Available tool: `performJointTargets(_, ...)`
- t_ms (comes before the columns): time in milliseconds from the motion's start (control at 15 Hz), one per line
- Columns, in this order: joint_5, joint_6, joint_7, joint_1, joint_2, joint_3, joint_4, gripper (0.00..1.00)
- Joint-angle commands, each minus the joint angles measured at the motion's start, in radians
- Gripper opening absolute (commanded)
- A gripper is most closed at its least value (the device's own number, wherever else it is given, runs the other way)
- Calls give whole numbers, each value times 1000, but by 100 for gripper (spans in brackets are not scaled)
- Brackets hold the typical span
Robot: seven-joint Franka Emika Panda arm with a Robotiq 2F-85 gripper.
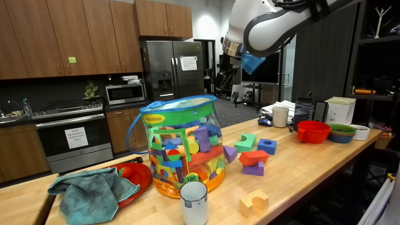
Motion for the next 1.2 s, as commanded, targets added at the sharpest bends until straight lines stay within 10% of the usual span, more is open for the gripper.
performJointTargets(0,-3,-3,1,11,1,-9,3,100)
performJointTargets(1133,174,-63,-236,85,218,-41,407,100)
